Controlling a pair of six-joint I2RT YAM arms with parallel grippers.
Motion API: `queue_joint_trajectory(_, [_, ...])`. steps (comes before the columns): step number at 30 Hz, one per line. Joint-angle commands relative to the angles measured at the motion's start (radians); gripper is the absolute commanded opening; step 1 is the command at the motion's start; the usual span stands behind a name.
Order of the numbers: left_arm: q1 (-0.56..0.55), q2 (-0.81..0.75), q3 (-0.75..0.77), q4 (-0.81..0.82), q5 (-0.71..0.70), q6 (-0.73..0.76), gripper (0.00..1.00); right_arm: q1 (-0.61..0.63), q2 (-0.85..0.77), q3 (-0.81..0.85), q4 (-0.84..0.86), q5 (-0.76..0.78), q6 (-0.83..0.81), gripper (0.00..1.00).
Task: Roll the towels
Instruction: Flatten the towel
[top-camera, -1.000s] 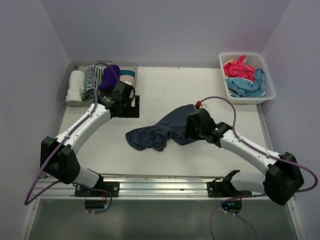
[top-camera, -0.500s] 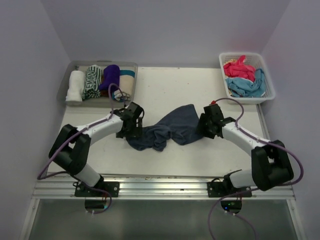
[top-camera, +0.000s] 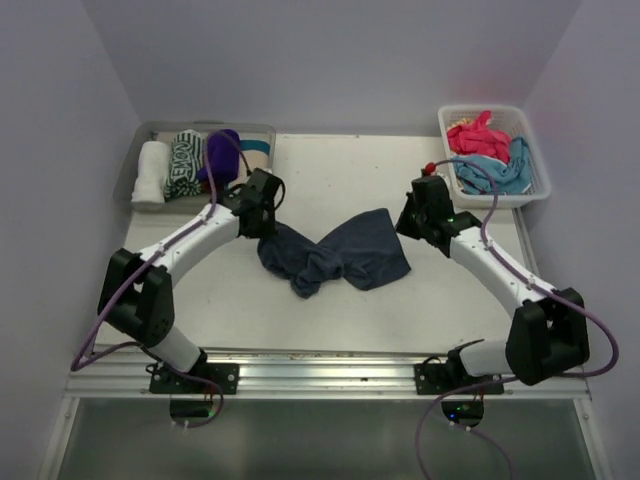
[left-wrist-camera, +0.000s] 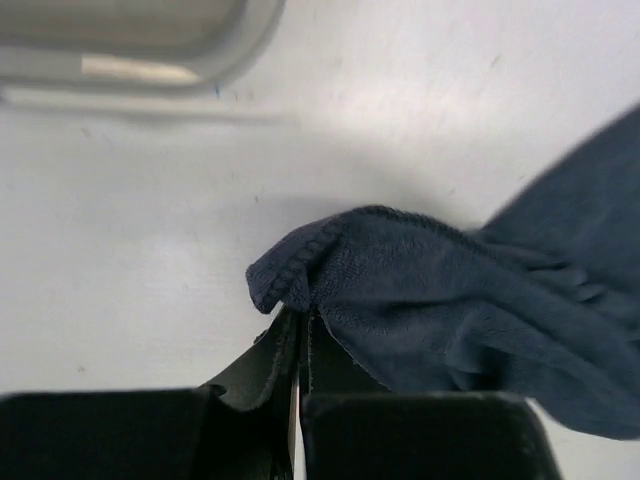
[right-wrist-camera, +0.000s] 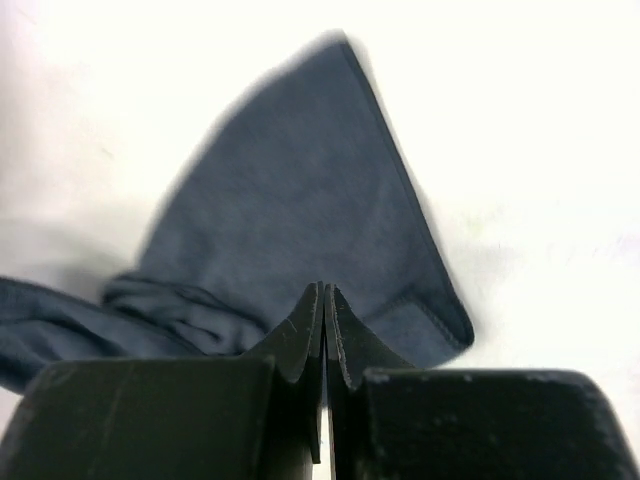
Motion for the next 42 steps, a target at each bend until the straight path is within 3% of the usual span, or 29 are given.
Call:
queue_joint_trajectory(1, [0.077,-0.123,0.177,-0.04,-0.028,0.083,0.0,-0.004,-0.082,0.147,-0.013,0.084,-0.065,0.0])
queue_joint_trajectory(3, [0.093,-0.156,0.253,-0.057,-0.019,0.118,0.0,-0.004,-0.085,0.178,-0.017,0.072,-0.084,0.0])
queue_joint_trajectory(4, [0.096,-0.185,0.268,-0.062,-0.013,0.126,0.0,-0.004,-0.082,0.174,-0.014,0.034,-0.109,0.24])
queue_joint_trajectory(5, [0.096,-0.196,0.28,-0.068,0.007,0.131,0.0,-0.004,-0.065,0.151,-0.013,0.01,-0.114,0.4])
queue_joint_trajectory(7, [0.098,-0.217,0.299,-0.071,0.038,0.135,0.0,-0.002,-0.033,0.126,-0.034,-0.05,-0.12,0.58])
queue_joint_trajectory(8, [0.096,-0.222,0.299,-0.073,0.064,0.135,0.0,0.001,-0.012,0.114,-0.045,-0.087,-0.113,0.62])
queue_joint_trajectory(11, [0.098,-0.233,0.29,-0.082,0.058,0.134,0.0,0.028,0.019,0.019,-0.033,-0.092,-0.101,0.61])
queue_joint_trajectory(17, [0.098,-0.242,0.294,-0.096,0.04,0.145,0.0,0.114,0.124,-0.013,-0.069,-0.041,-0.13,0.59])
queue_joint_trajectory(23, [0.102,-0.229,0.304,-0.103,0.03,0.146,0.0,0.117,0.168,-0.046,-0.036,0.015,-0.125,0.47])
queue_joint_trajectory(30, [0.113,-0.231,0.299,-0.111,0.02,0.152,0.0,0.107,0.167,-0.046,-0.025,0.106,-0.085,0.65])
queue_joint_trajectory(32, [0.116,-0.229,0.293,-0.106,0.021,0.151,0.0,0.099,0.17,-0.044,-0.013,0.1,-0.078,0.65])
queue_joint_trajectory(34, [0.116,-0.223,0.282,-0.102,0.026,0.149,0.0,0.098,0.193,-0.029,-0.019,0.103,-0.077,0.61])
queue_joint_trajectory(35, [0.118,-0.222,0.278,-0.099,0.032,0.148,0.0,0.098,0.203,-0.017,-0.023,0.101,-0.077,0.51])
queue_joint_trajectory(38, [0.118,-0.219,0.278,-0.099,0.032,0.146,0.0,0.098,0.226,-0.015,-0.02,0.094,-0.074,0.35])
queue_joint_trajectory(41, [0.122,-0.223,0.279,-0.1,0.027,0.151,0.0,0.099,0.234,-0.021,-0.023,0.104,-0.073,0.31])
queue_joint_trajectory(42, [0.128,-0.223,0.278,-0.099,0.027,0.151,0.0,0.098,0.236,-0.024,-0.023,0.109,-0.073,0.21])
